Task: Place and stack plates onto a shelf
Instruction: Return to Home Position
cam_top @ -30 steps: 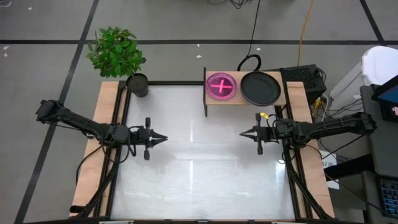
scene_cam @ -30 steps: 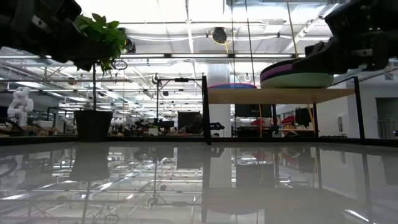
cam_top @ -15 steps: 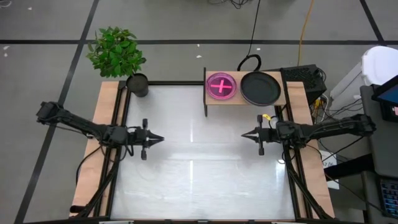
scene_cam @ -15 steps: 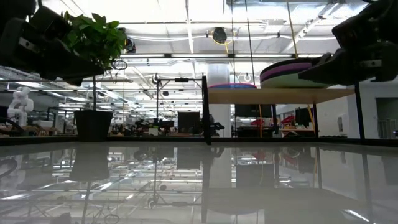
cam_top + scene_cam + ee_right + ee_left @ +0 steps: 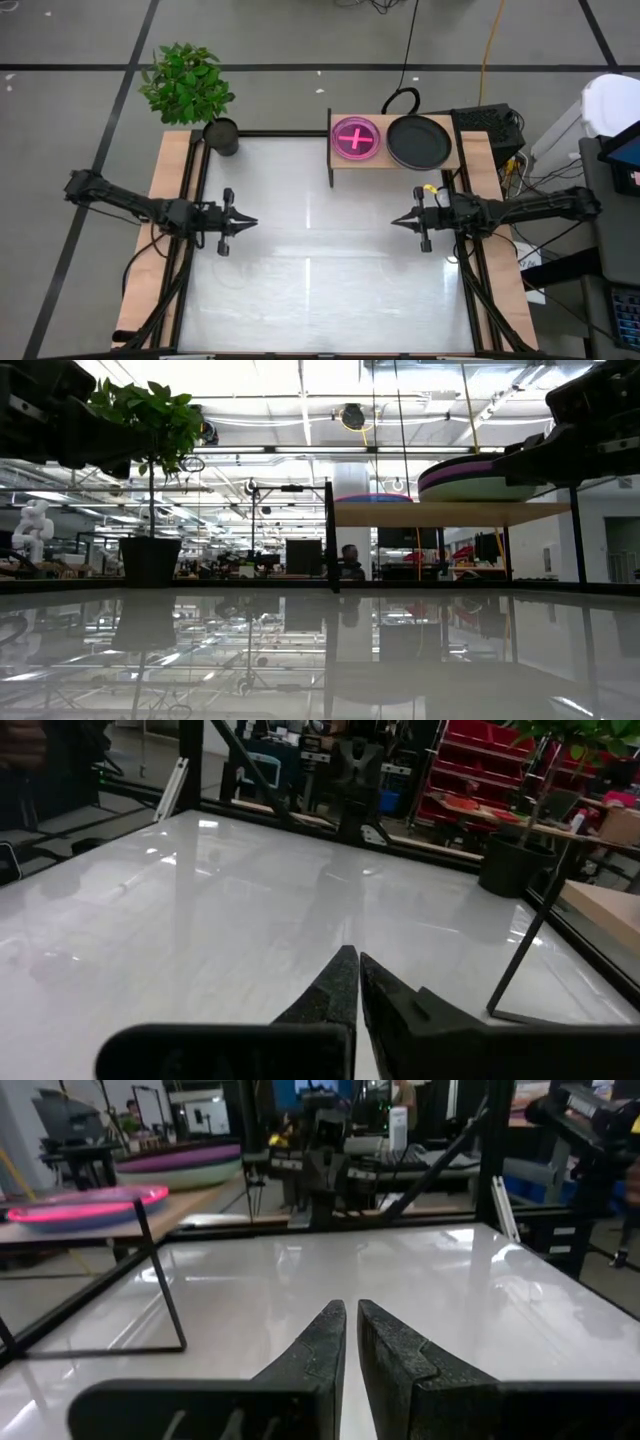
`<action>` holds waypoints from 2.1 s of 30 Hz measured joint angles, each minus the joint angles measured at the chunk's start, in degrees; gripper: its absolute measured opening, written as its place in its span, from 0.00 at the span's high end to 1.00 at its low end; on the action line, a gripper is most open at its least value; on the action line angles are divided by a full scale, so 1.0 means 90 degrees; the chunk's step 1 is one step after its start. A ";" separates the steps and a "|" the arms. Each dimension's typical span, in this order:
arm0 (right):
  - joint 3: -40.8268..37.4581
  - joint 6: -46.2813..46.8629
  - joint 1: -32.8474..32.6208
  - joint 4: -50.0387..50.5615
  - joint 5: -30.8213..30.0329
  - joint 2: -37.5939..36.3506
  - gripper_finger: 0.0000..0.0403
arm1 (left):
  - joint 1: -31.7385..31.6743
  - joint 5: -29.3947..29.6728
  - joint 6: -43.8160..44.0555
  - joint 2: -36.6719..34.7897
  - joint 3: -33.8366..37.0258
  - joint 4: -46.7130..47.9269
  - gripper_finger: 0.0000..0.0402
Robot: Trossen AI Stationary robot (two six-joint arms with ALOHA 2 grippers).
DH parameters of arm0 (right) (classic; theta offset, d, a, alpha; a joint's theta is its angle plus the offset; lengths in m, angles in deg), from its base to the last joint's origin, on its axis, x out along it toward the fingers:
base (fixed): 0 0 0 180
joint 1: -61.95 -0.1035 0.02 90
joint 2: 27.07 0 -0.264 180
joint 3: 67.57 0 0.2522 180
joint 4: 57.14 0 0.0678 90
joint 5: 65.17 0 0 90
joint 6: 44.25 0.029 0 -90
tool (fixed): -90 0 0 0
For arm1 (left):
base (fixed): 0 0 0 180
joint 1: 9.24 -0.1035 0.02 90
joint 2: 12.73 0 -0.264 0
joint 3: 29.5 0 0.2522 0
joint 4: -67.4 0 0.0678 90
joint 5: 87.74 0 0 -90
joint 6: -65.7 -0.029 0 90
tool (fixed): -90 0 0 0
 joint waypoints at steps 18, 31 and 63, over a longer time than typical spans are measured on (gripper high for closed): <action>-0.0015 0.0043 0.0000 0.1639 -0.0034 -0.2007 1.00 | 0.0000 -0.0001 -0.0040 -0.1068 -0.0005 0.0831 0.91; -0.0017 -0.0150 0.0002 0.2155 -0.0175 -0.2587 1.00 | 0.0000 -0.0162 -0.0062 -0.1681 -0.0010 0.1139 0.91; -0.0019 -0.0121 0.0002 0.1508 -0.0177 -0.2565 1.00 | -0.0968 -0.1118 -0.0163 -0.1904 -0.0010 0.1548 0.99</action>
